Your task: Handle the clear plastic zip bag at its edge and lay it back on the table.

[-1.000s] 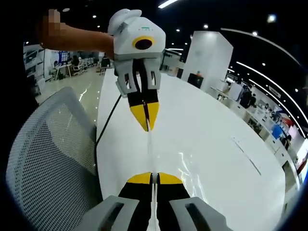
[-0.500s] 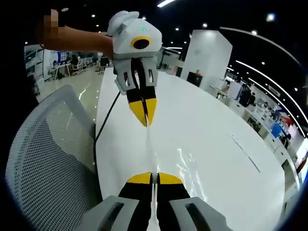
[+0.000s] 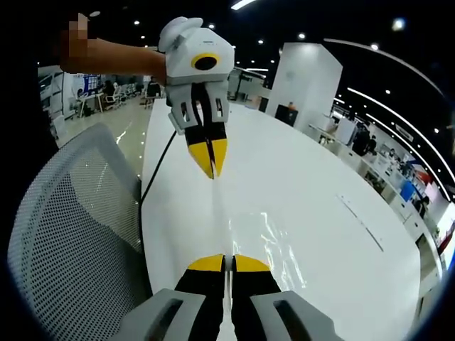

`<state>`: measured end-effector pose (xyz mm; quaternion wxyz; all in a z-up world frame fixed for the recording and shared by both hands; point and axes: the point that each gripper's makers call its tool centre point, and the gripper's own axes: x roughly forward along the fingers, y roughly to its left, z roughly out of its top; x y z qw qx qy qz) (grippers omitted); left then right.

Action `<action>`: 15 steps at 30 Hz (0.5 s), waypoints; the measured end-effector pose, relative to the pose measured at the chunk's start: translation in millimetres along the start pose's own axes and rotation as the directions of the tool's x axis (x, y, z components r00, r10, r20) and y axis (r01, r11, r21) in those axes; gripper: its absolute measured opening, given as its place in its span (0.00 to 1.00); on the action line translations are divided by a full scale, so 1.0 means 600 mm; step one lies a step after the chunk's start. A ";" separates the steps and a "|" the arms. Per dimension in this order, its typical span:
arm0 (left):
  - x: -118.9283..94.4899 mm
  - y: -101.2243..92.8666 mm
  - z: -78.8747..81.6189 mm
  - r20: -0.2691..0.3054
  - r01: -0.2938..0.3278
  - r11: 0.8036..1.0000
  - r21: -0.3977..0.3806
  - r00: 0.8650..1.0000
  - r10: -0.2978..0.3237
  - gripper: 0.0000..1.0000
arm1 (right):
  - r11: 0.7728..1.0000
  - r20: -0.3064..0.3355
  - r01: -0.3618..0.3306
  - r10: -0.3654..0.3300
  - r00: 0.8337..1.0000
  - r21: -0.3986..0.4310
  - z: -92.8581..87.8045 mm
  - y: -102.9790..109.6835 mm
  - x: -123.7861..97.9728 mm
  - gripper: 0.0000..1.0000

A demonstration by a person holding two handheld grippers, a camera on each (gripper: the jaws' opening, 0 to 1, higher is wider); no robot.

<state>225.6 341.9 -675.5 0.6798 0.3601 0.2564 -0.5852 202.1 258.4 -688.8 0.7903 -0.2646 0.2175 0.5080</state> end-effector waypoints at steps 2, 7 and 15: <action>0.000 0.001 0.001 0.000 0.000 1.000 0.000 1.000 0.000 0.00 | 1.000 0.001 0.001 -0.001 1.000 0.001 0.000 0.000 -0.001 0.00; 0.000 0.001 0.003 0.000 0.002 1.000 0.002 1.000 -0.002 0.00 | 1.000 0.003 0.005 -0.005 1.000 0.003 0.000 -0.001 -0.002 0.00; -0.002 0.001 0.001 -0.002 0.002 1.000 0.002 1.000 -0.002 0.00 | 1.000 0.007 0.007 -0.007 1.000 0.007 0.002 -0.002 -0.001 0.00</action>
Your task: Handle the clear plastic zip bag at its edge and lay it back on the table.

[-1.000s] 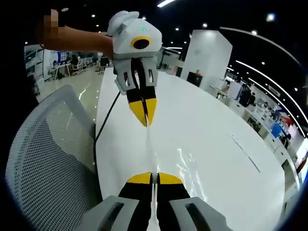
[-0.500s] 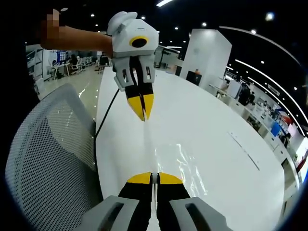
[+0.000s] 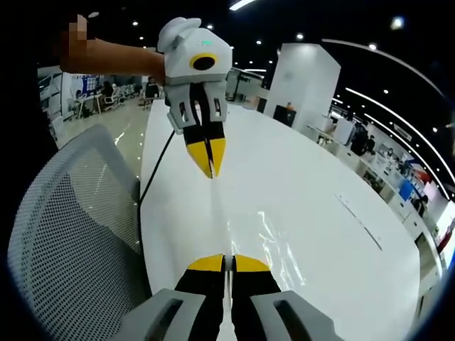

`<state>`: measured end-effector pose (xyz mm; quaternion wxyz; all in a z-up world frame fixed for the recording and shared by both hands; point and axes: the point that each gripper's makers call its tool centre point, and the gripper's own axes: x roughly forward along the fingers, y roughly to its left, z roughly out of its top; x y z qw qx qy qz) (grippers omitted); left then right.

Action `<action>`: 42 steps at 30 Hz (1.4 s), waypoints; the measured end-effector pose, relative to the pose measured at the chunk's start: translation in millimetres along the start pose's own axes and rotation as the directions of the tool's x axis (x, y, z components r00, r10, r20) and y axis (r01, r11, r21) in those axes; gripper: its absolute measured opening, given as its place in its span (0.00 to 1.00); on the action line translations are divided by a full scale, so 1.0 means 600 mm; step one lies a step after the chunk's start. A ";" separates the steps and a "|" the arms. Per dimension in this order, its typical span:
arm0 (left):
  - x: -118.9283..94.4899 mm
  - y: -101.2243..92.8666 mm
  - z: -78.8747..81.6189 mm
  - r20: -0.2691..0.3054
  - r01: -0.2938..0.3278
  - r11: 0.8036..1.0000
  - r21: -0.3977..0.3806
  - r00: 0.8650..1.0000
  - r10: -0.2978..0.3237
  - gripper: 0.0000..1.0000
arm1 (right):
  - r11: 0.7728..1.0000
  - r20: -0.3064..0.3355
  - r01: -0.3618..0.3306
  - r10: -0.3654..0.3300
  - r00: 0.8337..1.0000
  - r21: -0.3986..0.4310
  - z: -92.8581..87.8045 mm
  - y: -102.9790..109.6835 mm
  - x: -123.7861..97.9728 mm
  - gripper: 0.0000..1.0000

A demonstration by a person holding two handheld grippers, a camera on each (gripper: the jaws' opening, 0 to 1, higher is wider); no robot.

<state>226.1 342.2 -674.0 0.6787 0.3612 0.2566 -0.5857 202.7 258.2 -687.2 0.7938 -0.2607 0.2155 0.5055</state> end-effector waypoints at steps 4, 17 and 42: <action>0.000 0.001 0.000 0.001 -0.002 1.000 0.000 1.000 0.002 0.00 | 1.000 -0.002 -0.001 0.001 1.000 -0.003 0.000 0.000 0.000 0.00; -0.001 0.000 0.002 0.003 0.003 1.000 0.001 1.000 -0.003 0.00 | 1.000 -0.001 0.000 0.000 1.000 -0.005 0.000 -0.002 -0.002 0.00; -0.003 0.001 0.005 0.007 -0.005 1.000 0.001 1.000 0.005 0.00 | 1.000 -0.012 0.018 -0.018 1.000 0.000 -0.010 -0.009 -0.010 0.00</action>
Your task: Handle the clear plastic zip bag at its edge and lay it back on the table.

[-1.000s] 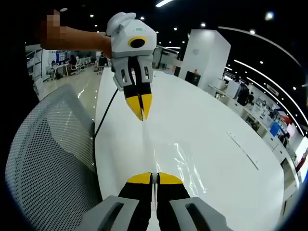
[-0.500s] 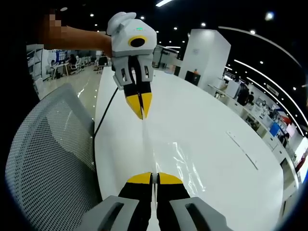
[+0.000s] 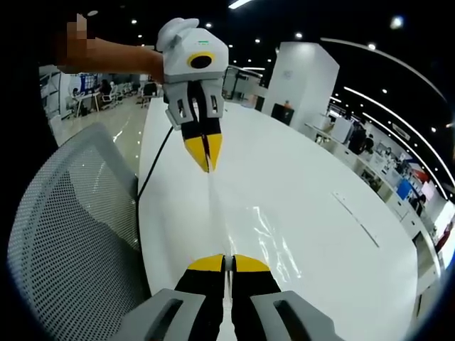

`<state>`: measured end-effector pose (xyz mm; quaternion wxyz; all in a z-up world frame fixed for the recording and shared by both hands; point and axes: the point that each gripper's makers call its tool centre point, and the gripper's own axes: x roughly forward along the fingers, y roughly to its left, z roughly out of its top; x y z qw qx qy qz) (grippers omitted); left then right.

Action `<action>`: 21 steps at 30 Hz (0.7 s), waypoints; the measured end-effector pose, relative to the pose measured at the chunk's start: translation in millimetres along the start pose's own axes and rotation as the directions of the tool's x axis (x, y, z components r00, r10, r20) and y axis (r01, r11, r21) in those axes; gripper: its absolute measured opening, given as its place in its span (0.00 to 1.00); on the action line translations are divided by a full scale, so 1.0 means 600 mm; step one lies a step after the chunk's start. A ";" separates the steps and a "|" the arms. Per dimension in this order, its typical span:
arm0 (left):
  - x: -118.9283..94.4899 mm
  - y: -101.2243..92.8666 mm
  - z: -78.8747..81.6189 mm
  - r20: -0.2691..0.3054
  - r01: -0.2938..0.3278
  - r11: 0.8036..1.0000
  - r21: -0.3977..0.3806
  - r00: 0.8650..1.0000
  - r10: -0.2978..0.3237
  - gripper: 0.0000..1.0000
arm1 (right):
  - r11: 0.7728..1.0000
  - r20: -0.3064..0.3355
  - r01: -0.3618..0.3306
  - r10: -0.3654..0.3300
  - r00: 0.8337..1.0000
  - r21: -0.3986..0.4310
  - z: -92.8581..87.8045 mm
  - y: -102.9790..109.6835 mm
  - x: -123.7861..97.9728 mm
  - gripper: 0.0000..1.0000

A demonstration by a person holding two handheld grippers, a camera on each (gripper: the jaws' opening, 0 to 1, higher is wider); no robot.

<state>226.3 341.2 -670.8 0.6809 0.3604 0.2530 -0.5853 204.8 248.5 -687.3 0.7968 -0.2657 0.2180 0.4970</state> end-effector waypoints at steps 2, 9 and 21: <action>-0.001 0.000 0.000 0.001 -0.001 1.000 0.000 1.000 0.001 0.00 | 1.000 0.002 0.001 -0.001 1.000 0.004 0.000 0.000 0.000 0.00; -0.002 0.005 -0.004 0.004 -0.008 1.000 -0.008 1.000 0.008 0.00 | 1.000 0.003 0.000 0.000 1.000 0.006 0.000 0.001 0.001 0.00; -0.005 0.006 -0.009 0.008 -0.015 1.000 -0.023 1.000 0.016 0.00 | 1.000 0.000 -0.002 0.002 1.000 0.009 -0.003 0.001 0.000 0.00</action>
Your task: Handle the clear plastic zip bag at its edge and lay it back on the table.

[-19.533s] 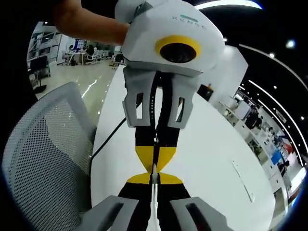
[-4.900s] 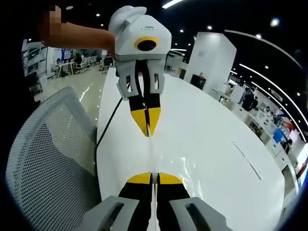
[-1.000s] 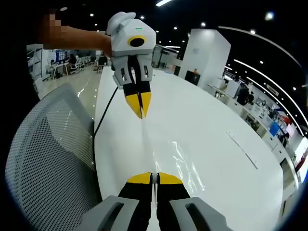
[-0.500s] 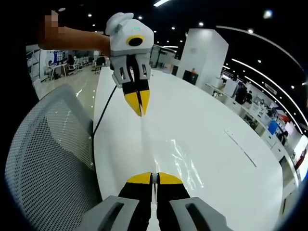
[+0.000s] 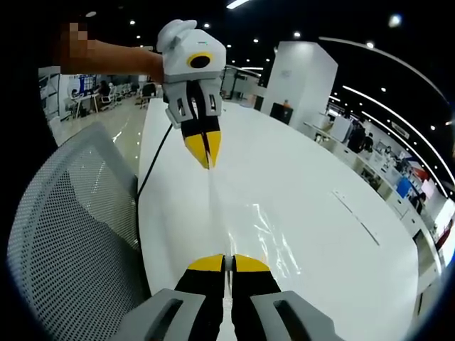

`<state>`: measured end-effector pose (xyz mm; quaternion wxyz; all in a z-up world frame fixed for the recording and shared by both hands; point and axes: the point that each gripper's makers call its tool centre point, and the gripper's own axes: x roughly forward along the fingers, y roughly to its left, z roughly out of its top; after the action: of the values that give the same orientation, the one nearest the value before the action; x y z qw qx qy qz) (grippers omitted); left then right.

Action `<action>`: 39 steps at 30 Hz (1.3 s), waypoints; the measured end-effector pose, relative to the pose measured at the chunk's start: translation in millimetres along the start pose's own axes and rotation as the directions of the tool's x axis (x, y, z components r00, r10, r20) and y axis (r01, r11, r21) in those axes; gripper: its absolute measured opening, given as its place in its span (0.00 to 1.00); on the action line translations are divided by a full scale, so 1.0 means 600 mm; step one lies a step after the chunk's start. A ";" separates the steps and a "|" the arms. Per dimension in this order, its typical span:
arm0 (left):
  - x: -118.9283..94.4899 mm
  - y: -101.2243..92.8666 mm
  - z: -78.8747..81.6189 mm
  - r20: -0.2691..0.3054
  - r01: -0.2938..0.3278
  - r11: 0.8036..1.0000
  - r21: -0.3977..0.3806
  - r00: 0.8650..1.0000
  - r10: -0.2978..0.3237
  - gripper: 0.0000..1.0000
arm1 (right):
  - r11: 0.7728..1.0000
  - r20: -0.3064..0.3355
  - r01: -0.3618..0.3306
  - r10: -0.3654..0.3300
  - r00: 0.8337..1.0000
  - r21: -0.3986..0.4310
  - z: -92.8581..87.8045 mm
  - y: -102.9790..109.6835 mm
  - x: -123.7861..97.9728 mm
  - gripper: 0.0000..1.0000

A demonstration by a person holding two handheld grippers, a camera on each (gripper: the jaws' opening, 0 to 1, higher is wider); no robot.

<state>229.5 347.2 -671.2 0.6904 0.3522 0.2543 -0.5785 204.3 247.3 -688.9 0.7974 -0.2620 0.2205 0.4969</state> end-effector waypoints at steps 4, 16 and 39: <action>0.000 -0.001 0.000 -0.001 0.000 1.000 0.000 1.000 0.000 0.00 | 1.000 -0.001 0.001 -0.001 1.000 0.000 0.000 0.000 0.000 0.00; -0.005 0.005 -0.002 0.008 -0.011 1.000 -0.017 1.000 0.011 0.00 | 1.000 0.002 0.003 -0.003 1.000 0.008 -0.001 0.000 -0.002 0.00; -0.009 0.001 0.018 0.049 -0.020 1.000 0.009 0.999 0.019 0.00 | 0.999 -0.033 -0.036 0.037 0.999 0.029 -0.027 0.010 -0.011 0.00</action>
<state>228.2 341.9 -660.4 0.7005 0.3435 0.2312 -0.5813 194.4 234.6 -698.3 0.7880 -0.2550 0.2454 0.5038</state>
